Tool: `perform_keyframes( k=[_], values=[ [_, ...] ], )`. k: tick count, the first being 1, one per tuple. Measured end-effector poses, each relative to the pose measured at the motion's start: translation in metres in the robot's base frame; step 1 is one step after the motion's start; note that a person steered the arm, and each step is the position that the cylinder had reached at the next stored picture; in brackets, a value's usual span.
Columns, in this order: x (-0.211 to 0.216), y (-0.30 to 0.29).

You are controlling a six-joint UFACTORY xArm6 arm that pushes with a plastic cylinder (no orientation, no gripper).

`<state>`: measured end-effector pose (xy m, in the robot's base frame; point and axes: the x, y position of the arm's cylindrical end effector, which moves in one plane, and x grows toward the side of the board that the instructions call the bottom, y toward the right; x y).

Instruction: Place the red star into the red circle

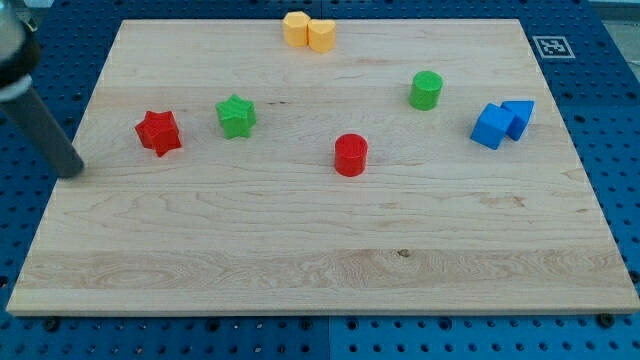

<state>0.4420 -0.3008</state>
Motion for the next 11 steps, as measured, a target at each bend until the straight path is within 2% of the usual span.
perform_keyframes(
  k=[1, 2, 4, 5, 8, 11],
  values=[
    [-0.059, -0.004],
    [-0.059, -0.003],
    [-0.052, 0.074],
    [-0.034, 0.098],
    [0.011, 0.114],
    [0.019, 0.198]
  ],
)
